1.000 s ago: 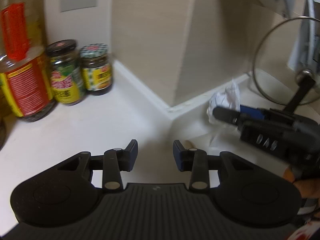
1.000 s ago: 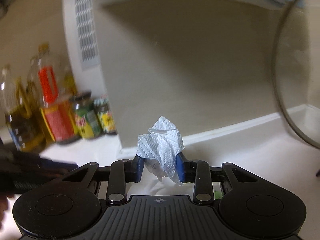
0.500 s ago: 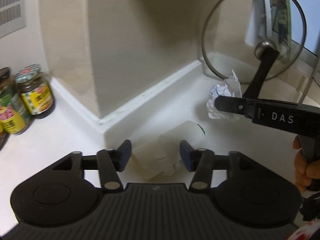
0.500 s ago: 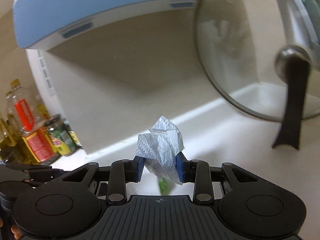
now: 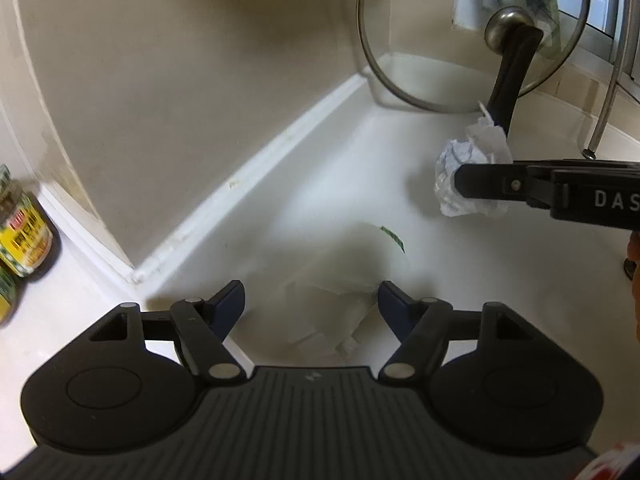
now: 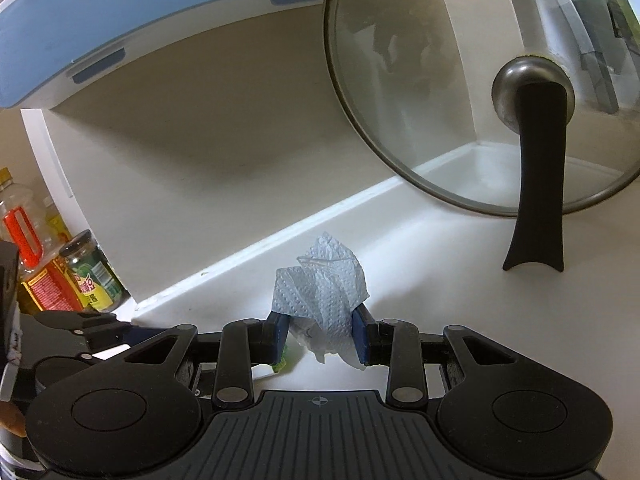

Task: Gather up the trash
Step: 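Grasp the white tube with the left gripper while the right holds the paper towel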

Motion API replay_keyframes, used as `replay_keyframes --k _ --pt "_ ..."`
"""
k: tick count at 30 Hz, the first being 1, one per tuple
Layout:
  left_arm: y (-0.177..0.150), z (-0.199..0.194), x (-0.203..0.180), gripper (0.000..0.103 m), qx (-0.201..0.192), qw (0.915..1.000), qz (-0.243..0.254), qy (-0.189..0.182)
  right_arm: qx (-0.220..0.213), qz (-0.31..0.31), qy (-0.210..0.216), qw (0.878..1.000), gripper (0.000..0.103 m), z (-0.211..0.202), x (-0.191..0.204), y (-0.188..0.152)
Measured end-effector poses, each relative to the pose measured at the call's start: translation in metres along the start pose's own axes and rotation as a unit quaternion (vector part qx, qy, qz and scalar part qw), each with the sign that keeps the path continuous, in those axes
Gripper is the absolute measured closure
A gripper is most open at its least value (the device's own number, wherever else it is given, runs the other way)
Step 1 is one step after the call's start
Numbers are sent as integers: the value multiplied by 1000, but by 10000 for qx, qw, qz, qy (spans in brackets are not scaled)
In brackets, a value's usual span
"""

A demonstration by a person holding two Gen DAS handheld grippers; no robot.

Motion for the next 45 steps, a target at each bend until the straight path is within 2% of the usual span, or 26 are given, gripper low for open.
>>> replay_keyframes --k 3,6,8,10,16,20,24,25,26,29,36,45 --pt "-1 1 0 34 73 10000 -38 5 10 23 5 10000 69 0 0 0" --pt "-3 -2 -3 40 204 9997 -111 -105 41 50 5 10000 69 -1 -2 -2" --pt "-7 -7 -6 47 318 9991 -138 -231 77 102 -2 9999 69 -2 -4 -5" --pt "-9 -10 -10 49 366 9988 -147 -283 114 146 -9 9998 69 -4 -6 -8" --pt "-5 -9 -15 50 272 9994 -82 -211 202 271 -68 9994 69 -8 -13 -18" --pt "-4 -1 -18 48 329 9993 86 -130 224 330 -98 9992 69 -10 -18 -20" --pt "-2 7 -15 48 408 9991 42 -74 189 244 -84 9995 69 -12 -20 -19" --pt "-1 7 -14 50 424 9991 31 -64 189 245 -86 9995 69 -13 -20 -19" --pt "-1 8 -14 60 454 9989 17 -72 188 244 -91 9995 69 -13 -21 -19" --pt "-3 5 -13 65 503 9987 -85 -71 194 265 -83 9994 69 -13 -21 -20" --pt "-22 -17 -15 65 502 9986 -176 -76 236 293 -7 9993 69 -19 -20 -24" --pt "-27 -47 -16 66 342 9986 -396 -52 326 314 68 9990 69 -34 -11 -34"
Point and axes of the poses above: each gripper's, at about its wrist camera, not at the fingertips, and z roughly the way its jaws point, x to its left, y to its top, the point moved 6 cm from there along z, roughly the way its jaws point, and after that the axes turned 14 degrees about -z, right-handed, at the moved point
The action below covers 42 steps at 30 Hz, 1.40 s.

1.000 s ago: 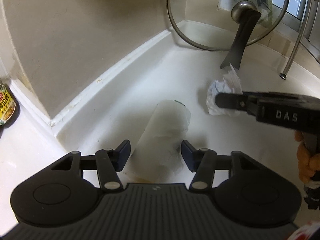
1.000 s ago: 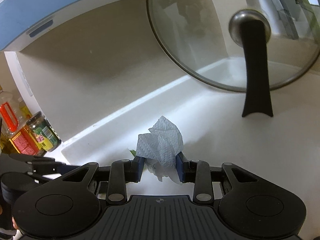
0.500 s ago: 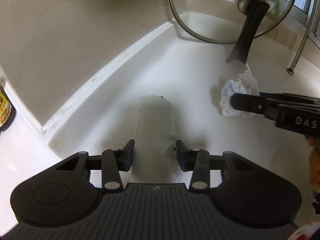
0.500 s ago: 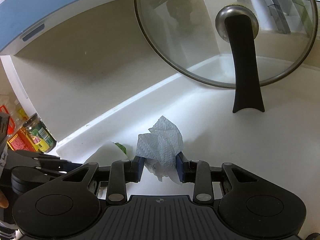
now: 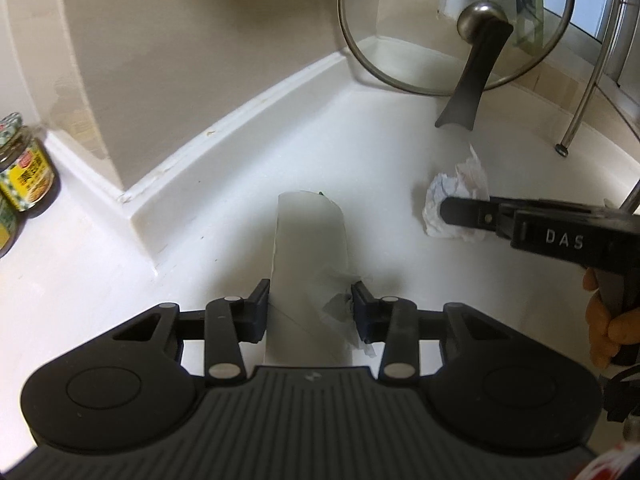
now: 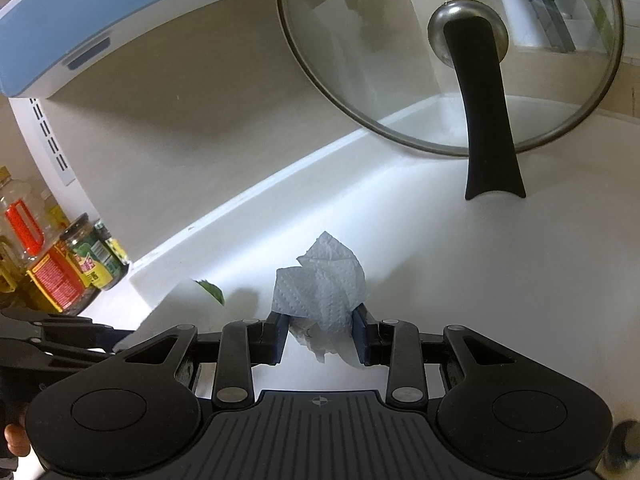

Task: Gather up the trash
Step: 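Grasp the white tube with the left gripper while the right holds the paper towel, then carry the white tube and paper towel down over the wastebasket with both grippers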

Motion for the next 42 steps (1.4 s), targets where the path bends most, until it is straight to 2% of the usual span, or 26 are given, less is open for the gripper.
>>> replay_keyframes --k 9,18,30,42 --pt "-9 -47 2 66 -325 9993 -203 -21 -82 -116 121 9998 69 -31 25 -2" --pt "-38 -111 13 66 -560 9975 -424 -115 -289 -275 150 9991 69 -90 76 -9" --pt "-117 -196 31 66 -610 9956 -612 -365 -382 -252 142 9989 69 -176 175 -54" --pt "-200 -252 57 66 -350 9963 -652 -427 -192 -244 156 9994 69 -235 270 -122"
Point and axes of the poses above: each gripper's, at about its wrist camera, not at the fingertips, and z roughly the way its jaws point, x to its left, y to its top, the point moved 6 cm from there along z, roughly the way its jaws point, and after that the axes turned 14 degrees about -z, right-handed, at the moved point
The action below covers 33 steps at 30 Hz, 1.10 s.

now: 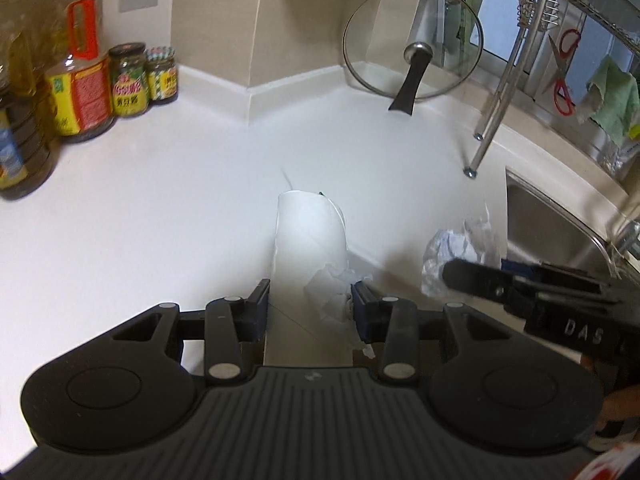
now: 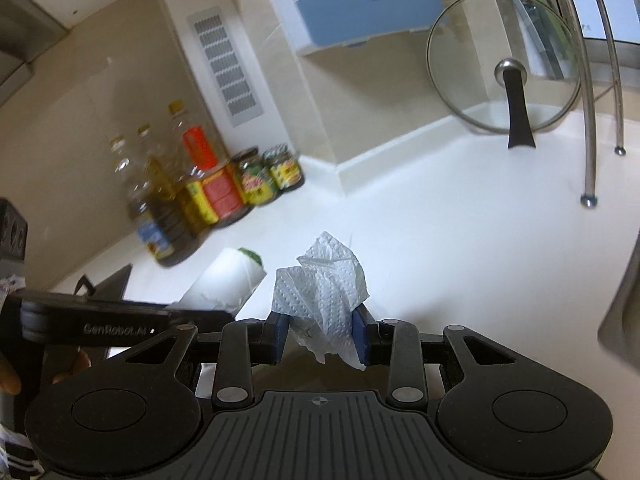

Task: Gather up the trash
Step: 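Carry the white tube and paper towel down over the wastebasket with both grippers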

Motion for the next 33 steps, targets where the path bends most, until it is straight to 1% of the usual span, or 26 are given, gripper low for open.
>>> replay_keyframes --k 4,8,14,19,24,28,33 --pt "-18 -9 6 66 94 10000 -6 -19 157 84 44 9998 69 -8 20 -21" --pt "-41 -10 11 66 248 9996 -106 -26 424 100 89 9990 69 -11 32 -44" --pt "-79 2 19 66 593 9976 -361 66 894 186 98 9958 69 0 27 -84" --pt "-112 25 24 66 998 9929 -609 239 1382 210 142 9901 69 16 10 -120" --pt "-139 54 19 66 1346 9875 -744 356 1727 215 228 9845 69 29 -7 -153" --pt "-158 82 19 66 1580 9832 -830 390 1874 295 222 9816 69 42 -21 -177" --pt "-173 118 27 66 1872 9776 -796 548 1970 414 35 9795 69 57 -36 -196"
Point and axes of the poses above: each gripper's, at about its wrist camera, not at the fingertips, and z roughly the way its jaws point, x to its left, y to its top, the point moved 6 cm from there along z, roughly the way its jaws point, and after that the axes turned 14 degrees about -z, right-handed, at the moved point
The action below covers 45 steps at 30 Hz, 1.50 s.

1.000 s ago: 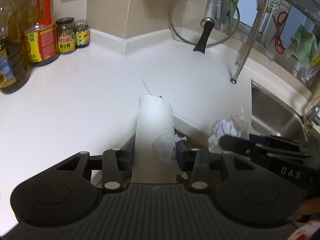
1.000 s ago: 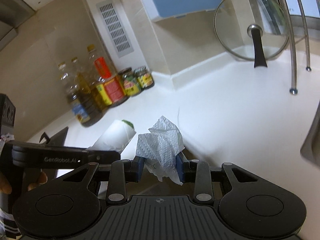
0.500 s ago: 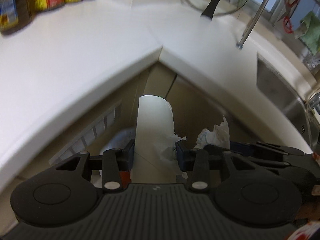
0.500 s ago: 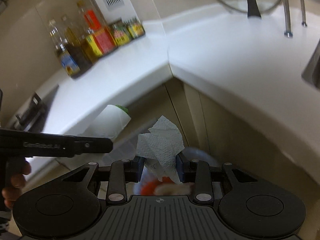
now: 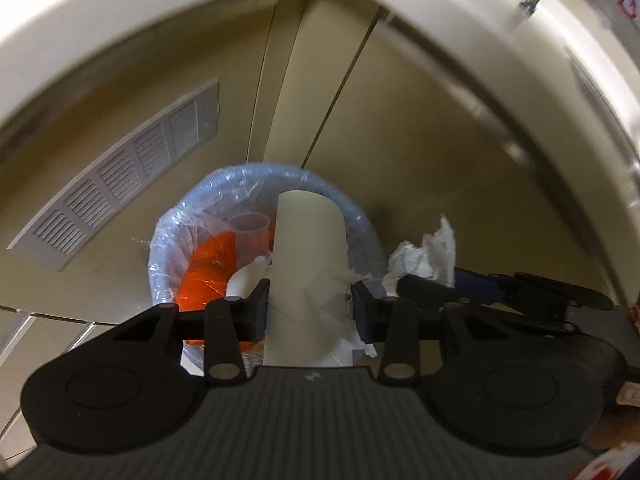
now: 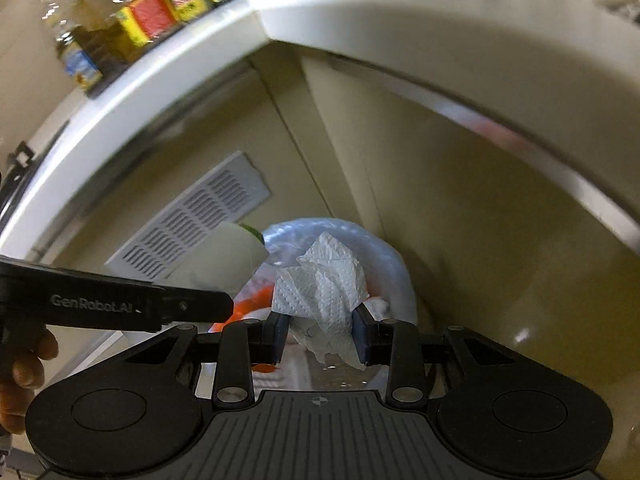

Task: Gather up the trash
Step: 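Carry the white tube and paper towel down over the wastebasket with both grippers, then open the left gripper to drop the tube while the right drops the paper towel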

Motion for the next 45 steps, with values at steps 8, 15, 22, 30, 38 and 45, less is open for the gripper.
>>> replay_keyframes --k 8,15,22,30,38,45 --pt "11 46 -5 66 204 9995 184 176 66 220 -124 9997 69 19 -14 -9" --pt "23 60 -14 51 -6 9991 386 198 68 337 -166 9993 69 23 -19 -17" --pt "24 52 -7 54 -66 9992 289 261 99 339 -104 9993 69 28 -17 -13" --pt "23 26 15 56 -255 9989 86 384 130 141 102 9998 69 33 -4 -1" --pt "26 11 38 56 -503 9963 -111 683 183 -107 323 9993 69 50 17 12" --pt "27 5 59 56 -555 9950 -327 761 125 -79 378 9992 68 69 26 22"
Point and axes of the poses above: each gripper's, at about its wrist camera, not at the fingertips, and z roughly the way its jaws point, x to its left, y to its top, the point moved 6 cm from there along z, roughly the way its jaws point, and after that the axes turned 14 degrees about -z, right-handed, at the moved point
